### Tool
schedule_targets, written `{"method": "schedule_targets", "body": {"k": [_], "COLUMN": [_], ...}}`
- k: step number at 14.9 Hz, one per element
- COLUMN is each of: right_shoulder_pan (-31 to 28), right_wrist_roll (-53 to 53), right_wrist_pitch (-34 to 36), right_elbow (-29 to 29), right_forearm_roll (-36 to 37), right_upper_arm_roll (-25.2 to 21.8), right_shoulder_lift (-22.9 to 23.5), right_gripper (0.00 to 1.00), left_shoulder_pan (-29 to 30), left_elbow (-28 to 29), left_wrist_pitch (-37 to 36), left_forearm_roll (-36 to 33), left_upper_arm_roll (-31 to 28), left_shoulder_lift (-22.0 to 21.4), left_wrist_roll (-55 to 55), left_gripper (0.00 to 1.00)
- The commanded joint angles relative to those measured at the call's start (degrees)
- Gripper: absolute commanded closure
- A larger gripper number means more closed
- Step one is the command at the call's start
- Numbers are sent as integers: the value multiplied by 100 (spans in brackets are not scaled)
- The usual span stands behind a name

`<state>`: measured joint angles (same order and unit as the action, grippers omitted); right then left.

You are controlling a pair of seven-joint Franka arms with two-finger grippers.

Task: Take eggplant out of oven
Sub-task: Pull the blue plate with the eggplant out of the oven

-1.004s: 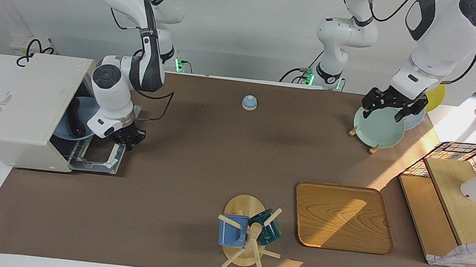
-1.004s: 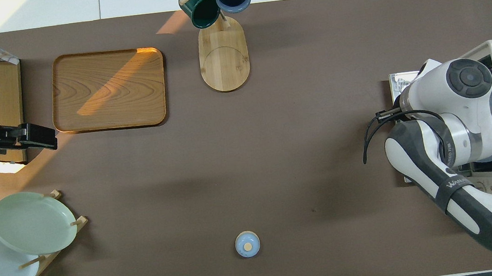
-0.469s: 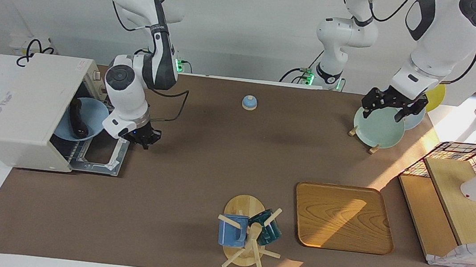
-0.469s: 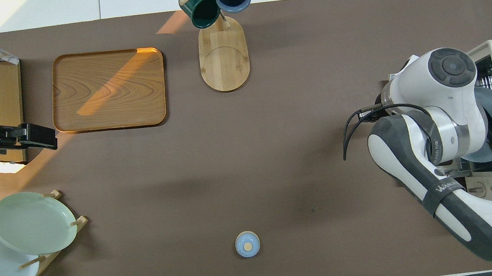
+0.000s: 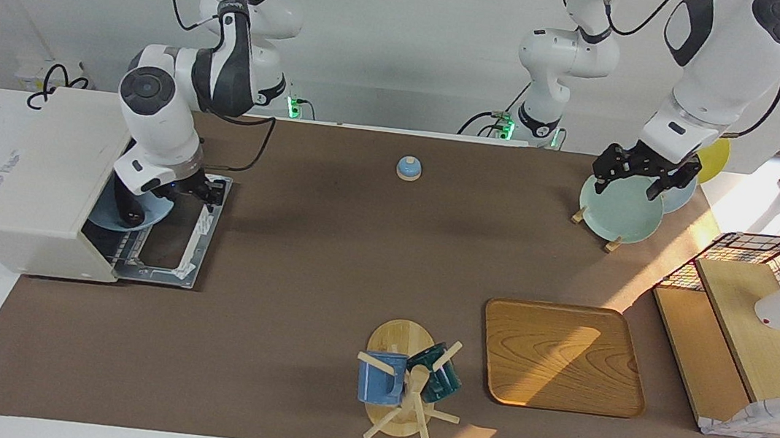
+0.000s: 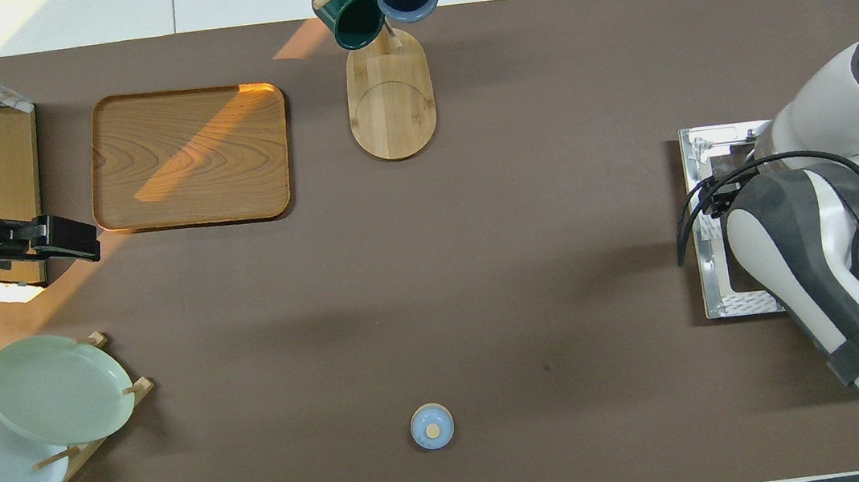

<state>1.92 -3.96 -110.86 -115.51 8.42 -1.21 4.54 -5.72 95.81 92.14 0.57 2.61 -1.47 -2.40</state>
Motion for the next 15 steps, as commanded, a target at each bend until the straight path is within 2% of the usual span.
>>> {"method": "schedule_targets", "body": {"k": [1,4,7,8,10,13,15], "right_shoulder_pan": [-235,-376,-648,-666,-614,-281,-236], "right_wrist_roll": [35,158,606,650,651,607,607], "right_wrist_pitch": [-155,-647,-779,-849,-903,-885,-894], "right_elbow": [-409,-787,-929,-1007,-1148,-1131,-1087], "right_forearm_roll": [142,142,142,151,169,765,793], "right_upper_arm_roll": [59,59,59,59,59,68,94], "right_shoulder_lift": [-163,-260,-296,-322,-375,-401,-375], "right_gripper": [30,33,37,45,100,100,100], "left_shoulder_pan": [28,28,28,28,28,28,28], "left_elbow": [-27,-27,-27,-27,-27,-27,-27], "left_wrist_pitch": [-39,-39,-39,-39,-39,-39,-39], "left_forearm_roll": [-93,-101,-93,-101,-93,-101,-93], "left_upper_arm_roll": [20,20,20,20,20,11,20], "left_shoulder_lift": [-28,-28,-28,-28,-28,-28,-28], "left_wrist_roll": [20,29,20,29,20,20,20], "left_gripper": [0,0,0,0,0,0,0]}}
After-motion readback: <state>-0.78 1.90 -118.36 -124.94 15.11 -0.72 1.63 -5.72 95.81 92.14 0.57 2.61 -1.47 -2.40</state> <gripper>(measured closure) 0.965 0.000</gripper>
